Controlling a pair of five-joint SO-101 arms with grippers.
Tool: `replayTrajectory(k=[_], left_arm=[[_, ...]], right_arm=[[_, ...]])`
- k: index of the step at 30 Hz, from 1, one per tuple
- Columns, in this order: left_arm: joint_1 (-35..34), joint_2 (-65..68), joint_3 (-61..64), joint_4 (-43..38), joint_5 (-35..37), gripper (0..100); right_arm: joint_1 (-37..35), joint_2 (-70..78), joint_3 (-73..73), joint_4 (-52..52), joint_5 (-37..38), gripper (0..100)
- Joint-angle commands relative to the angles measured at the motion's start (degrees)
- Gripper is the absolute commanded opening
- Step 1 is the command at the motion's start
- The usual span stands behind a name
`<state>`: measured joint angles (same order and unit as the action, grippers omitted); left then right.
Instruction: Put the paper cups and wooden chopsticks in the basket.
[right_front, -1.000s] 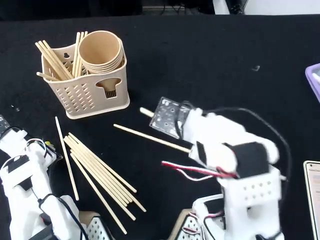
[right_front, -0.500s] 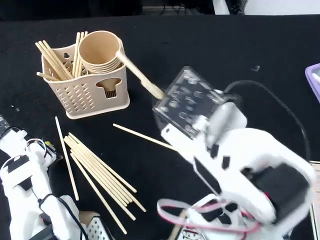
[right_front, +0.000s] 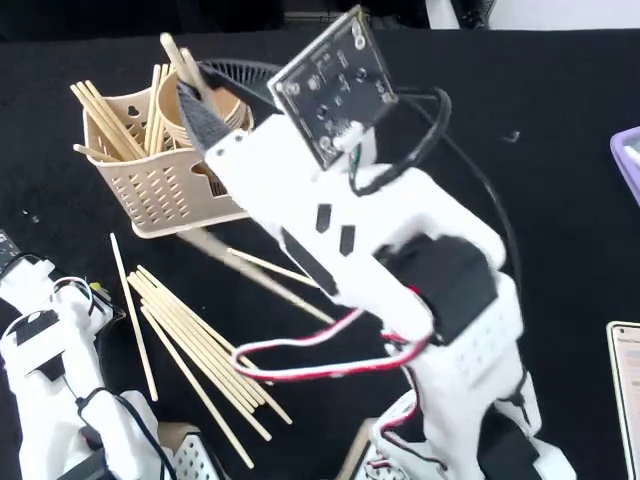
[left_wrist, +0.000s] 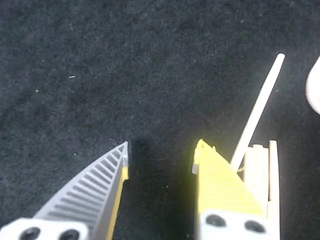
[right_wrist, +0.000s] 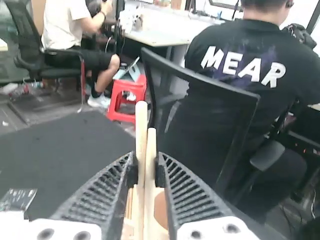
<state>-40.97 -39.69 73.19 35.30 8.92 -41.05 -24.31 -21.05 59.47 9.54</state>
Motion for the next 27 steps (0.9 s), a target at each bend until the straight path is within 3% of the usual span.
replayTrajectory(k=[1, 14, 27], left_arm=[[0.2, -0.6, -2.1, -0.8, 0.1, 22], [0.2, -0.6, -2.1, -0.8, 0.0, 22], [0.3, -0.6, -2.1, -0.6, 0.0, 22]], right_arm=[[-0.9, 1.7, -2.7, -8.2, -0.5, 1.1], [-4.8, 13.3, -3.0, -33.9, -0.1, 1.1], [-3.2, 28.6, -3.0, -41.9, -0.4, 1.1]])
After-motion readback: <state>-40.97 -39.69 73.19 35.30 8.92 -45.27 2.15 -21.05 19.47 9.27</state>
